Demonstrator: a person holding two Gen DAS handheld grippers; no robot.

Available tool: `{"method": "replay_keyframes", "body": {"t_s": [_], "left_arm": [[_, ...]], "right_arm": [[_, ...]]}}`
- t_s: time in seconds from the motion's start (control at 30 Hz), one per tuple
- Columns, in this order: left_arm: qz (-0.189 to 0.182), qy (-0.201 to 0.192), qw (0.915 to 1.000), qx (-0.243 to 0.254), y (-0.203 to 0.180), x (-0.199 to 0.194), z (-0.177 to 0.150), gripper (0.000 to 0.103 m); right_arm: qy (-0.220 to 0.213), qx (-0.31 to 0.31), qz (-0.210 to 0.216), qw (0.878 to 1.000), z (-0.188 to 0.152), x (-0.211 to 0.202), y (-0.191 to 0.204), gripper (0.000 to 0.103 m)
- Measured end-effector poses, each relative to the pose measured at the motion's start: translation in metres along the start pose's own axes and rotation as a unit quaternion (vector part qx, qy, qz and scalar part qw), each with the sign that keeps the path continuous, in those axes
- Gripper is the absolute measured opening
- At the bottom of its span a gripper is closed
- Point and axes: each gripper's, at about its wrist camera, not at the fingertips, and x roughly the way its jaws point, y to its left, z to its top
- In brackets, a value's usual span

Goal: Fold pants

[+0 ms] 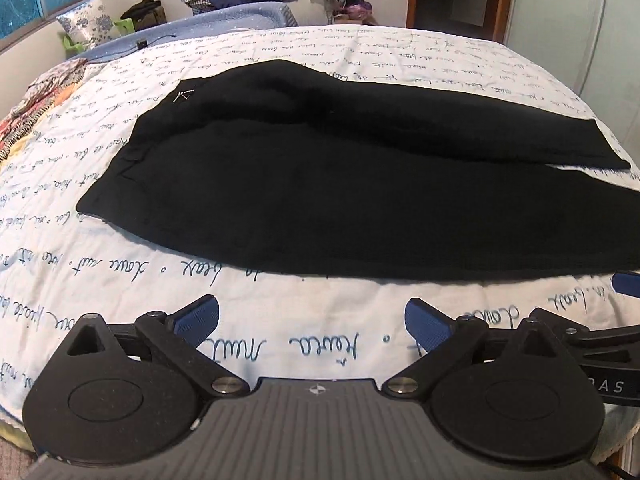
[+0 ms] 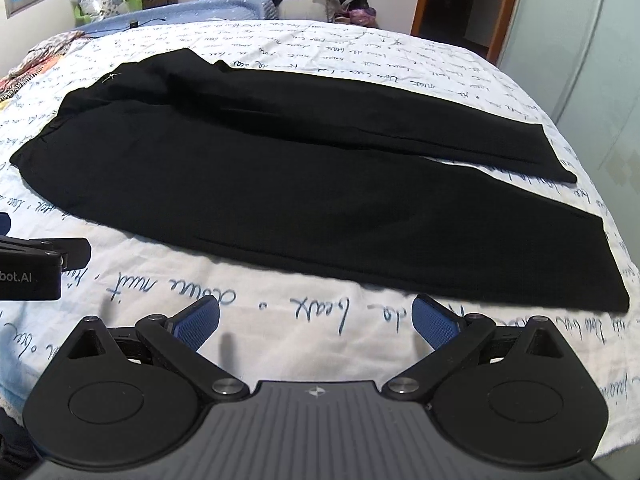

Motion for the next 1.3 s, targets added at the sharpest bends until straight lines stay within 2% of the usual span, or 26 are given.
{"method": "replay_keyframes", "body": {"t_s": [0.2, 0.53, 1.3], "left_arm": [[-0.002, 0.006, 1.0000, -0.005, 0.000, 0.011, 0.012, 0.101], [-0.003, -0.006, 0.9999, -0.015, 0.007, 0.018, 0.031, 0.101], [-0.004, -0.004, 0.9996, -0.028, 0.013, 0.027, 0.041, 0.101]], "right_arm": [[0.001, -0.001, -0.002, 1.000, 0.013, 0.011, -0.003, 0.103], [-0.005, -0.020, 0.000, 1.000, 0.034, 0.019, 0.004, 0.103], [-0.006, -0.042, 0.006, 0.999, 0.051, 0.027, 0.013, 0.103]]}}
